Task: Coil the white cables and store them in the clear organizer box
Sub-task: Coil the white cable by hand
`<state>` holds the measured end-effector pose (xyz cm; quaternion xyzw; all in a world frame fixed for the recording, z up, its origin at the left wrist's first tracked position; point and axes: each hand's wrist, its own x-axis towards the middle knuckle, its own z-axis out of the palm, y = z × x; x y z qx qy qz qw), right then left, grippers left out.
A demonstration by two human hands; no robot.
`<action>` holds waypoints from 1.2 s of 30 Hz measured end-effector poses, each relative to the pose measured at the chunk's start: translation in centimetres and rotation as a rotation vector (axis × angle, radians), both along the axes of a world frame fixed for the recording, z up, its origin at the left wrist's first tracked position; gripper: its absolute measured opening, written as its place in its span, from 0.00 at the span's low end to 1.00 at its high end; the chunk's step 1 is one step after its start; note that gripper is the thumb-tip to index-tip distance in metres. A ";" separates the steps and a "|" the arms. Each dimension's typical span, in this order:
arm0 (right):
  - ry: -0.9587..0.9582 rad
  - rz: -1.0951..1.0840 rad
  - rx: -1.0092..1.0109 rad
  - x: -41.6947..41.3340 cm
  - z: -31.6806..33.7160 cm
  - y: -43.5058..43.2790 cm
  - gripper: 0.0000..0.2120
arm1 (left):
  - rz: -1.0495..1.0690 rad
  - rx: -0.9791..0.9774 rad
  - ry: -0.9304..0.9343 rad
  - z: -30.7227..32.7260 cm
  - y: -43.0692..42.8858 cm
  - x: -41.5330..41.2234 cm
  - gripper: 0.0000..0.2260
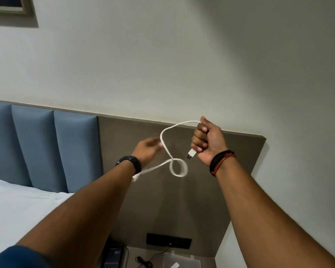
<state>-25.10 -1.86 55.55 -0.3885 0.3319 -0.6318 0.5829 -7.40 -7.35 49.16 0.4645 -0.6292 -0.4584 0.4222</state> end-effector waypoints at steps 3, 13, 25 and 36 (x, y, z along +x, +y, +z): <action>-0.005 -0.029 0.035 0.7 -0.6 -0.4 0.21 | -0.259 0.172 0.390 2.9 1.1 -3.0 0.31; -0.085 -0.007 0.012 0.6 -0.2 -0.3 0.20 | -0.125 -0.044 0.147 1.4 1.3 -5.1 0.13; 1.055 -0.732 -0.305 0.2 -1.7 -2.0 0.18 | -0.297 -0.215 -0.742 -2.3 1.4 -3.2 0.10; 1.230 0.115 0.158 1.1 -4.8 -0.1 0.28 | 0.050 -0.525 -0.817 0.1 -0.9 0.8 0.11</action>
